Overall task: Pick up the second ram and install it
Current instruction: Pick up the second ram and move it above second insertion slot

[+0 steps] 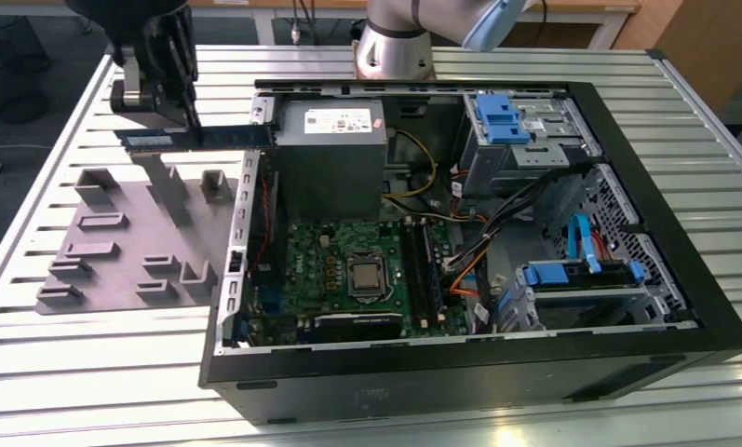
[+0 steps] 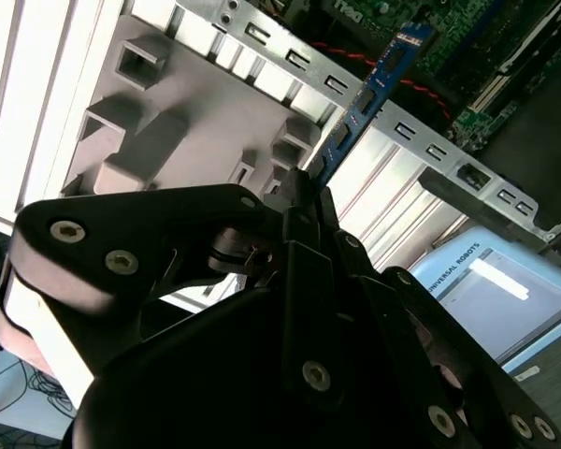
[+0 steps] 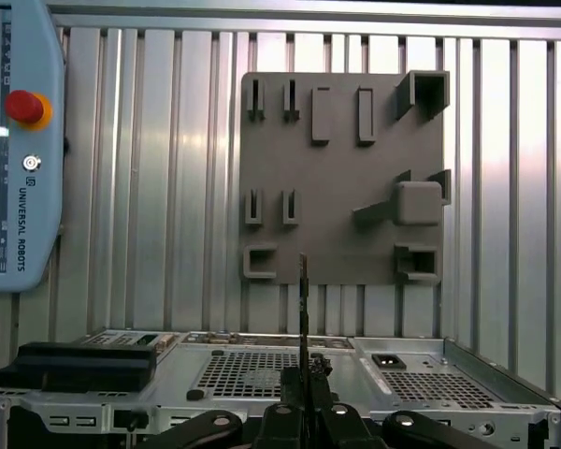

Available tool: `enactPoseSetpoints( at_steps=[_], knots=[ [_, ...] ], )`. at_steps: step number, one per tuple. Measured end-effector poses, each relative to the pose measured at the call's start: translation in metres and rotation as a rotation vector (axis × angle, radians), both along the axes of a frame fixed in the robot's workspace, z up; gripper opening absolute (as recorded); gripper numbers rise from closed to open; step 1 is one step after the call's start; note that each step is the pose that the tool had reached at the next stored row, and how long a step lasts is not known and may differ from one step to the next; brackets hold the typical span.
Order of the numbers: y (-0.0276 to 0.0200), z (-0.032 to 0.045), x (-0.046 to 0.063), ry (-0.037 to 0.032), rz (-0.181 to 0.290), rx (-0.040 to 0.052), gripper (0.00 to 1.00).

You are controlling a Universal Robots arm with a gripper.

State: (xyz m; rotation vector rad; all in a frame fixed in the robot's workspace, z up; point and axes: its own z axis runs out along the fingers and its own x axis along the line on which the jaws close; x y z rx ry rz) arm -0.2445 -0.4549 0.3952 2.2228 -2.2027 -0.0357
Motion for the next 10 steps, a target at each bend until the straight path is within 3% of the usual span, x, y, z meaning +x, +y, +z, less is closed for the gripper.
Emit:
enactPoseSetpoints(
  at_steps=[10],
  knots=[
    [0.0,-0.0001,0.018,0.0,0.0,0.0,0.14]
  ],
)
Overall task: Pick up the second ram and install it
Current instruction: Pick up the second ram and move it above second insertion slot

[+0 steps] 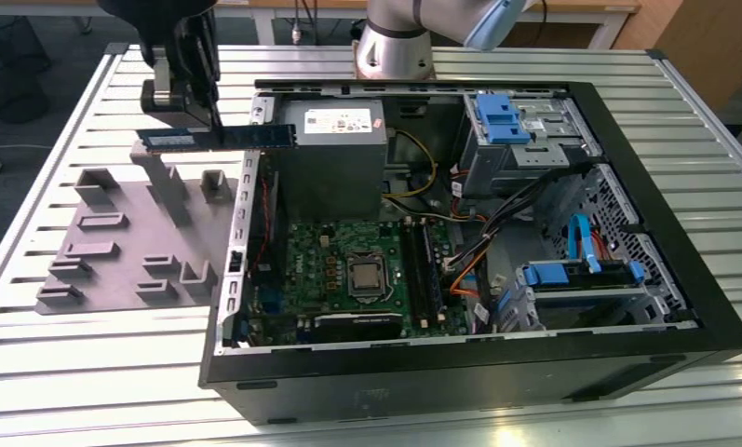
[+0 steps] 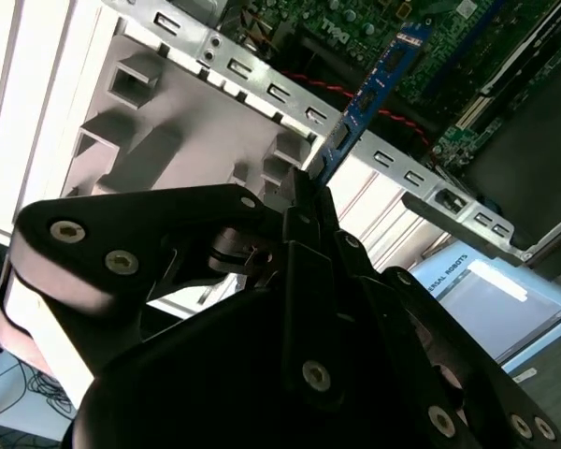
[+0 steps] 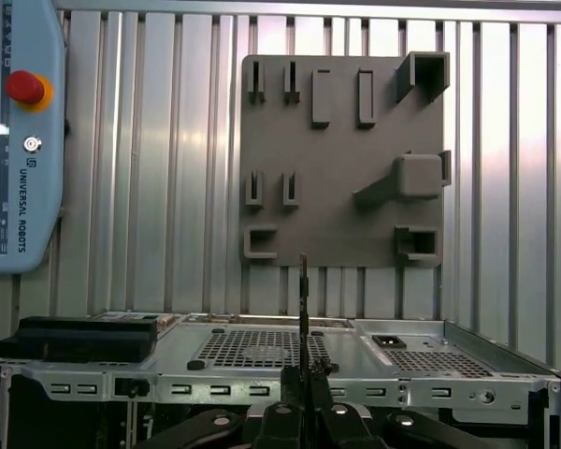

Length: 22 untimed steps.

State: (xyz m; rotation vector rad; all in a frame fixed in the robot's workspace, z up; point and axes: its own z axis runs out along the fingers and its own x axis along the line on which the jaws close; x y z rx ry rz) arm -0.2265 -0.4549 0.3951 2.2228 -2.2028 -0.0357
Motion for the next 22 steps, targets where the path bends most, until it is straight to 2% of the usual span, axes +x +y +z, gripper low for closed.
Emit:
enactPoseSetpoints(
  at_steps=[22],
  knots=[
    [0.0,-0.0002,0.045,0.0,0.0,0.0,0.14]
  ],
)
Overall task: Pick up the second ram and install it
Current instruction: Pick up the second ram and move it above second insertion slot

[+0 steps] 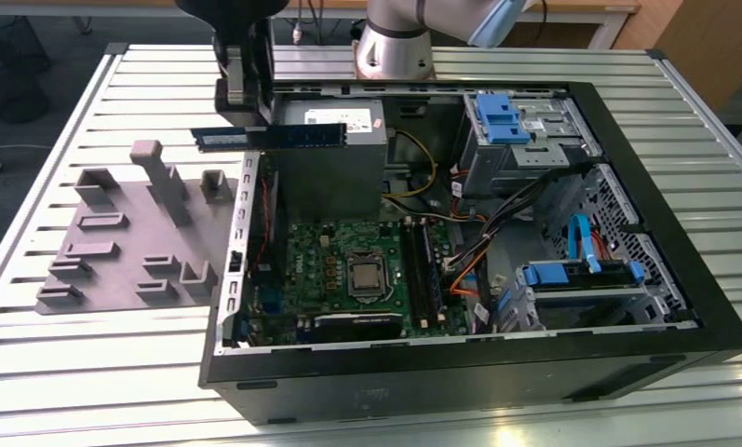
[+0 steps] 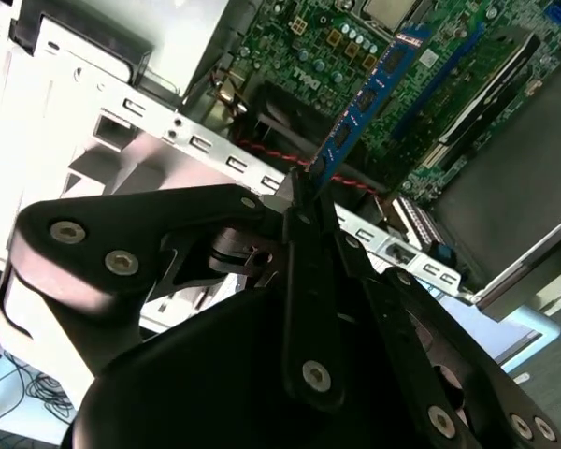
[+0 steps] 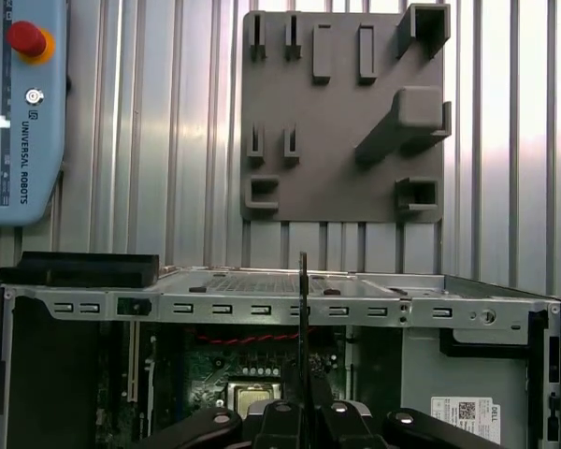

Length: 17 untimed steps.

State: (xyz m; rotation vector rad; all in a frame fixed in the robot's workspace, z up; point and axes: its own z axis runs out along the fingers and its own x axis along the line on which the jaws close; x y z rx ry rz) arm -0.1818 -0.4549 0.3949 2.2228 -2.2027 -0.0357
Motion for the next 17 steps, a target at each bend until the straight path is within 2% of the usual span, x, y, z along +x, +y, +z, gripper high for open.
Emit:
enactPoseSetpoints(
  at_steps=[8,17],
  knots=[
    [0.0,-0.0001,0.016,0.0,0.0,0.0,0.14],
    [0.0,-0.0002,0.039,0.0,0.0,-0.0001,0.14]
  ],
)
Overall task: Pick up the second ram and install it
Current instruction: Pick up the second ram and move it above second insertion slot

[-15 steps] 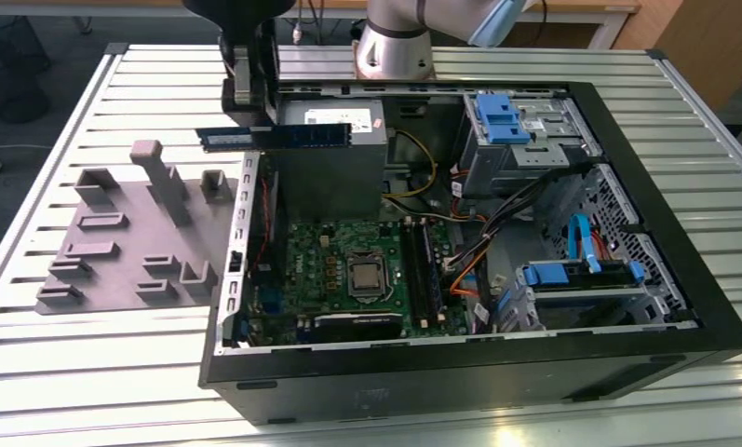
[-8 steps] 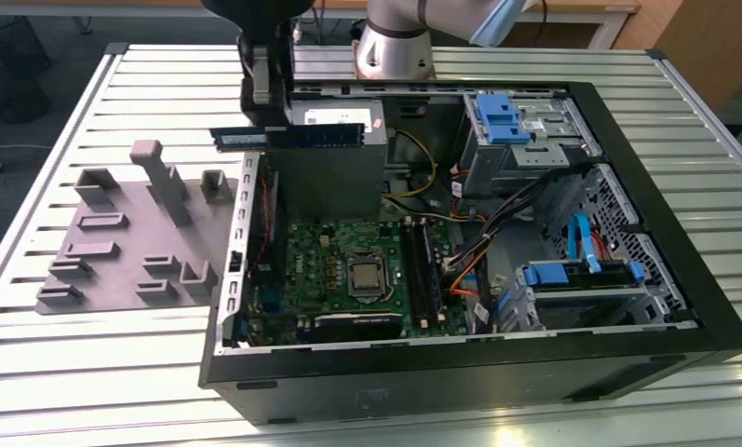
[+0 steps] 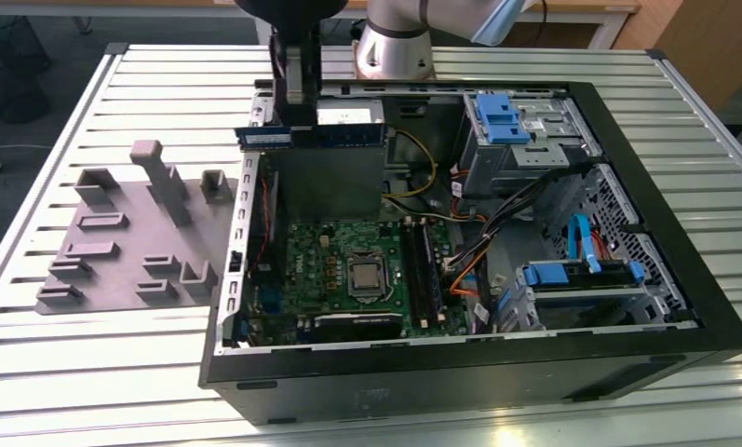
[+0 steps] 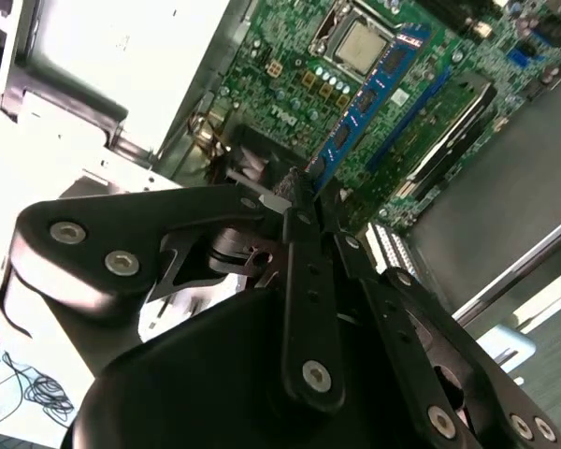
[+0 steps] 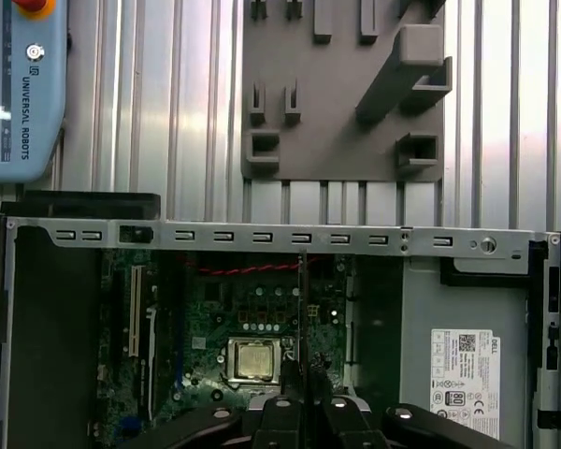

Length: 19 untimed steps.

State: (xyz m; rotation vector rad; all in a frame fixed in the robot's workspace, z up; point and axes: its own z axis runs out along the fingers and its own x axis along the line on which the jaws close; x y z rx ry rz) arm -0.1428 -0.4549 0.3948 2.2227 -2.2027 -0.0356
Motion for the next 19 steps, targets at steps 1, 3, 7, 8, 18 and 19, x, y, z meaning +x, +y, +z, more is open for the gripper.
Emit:
enactPoseSetpoints(
  at_steps=[1,3,7,8,18,19],
  knots=[
    [0.0,-0.0001,0.002,-0.0001,0.0,0.0,0.14],
    [0.0,-0.0001,0.007,-0.0001,0.0,0.0001,0.14],
    [0.0,-0.0002,0.016,0.0,0.0,0.0,0.14],
    [0.0,-0.0002,0.019,0.0,0.0,0.0,0.14],
    [0.0,-0.0004,0.042,0.0,0.0,0.0001,0.14],
    [0.0,-0.0004,0.044,-0.0001,0.0,0.0001,0.14]
  ],
)
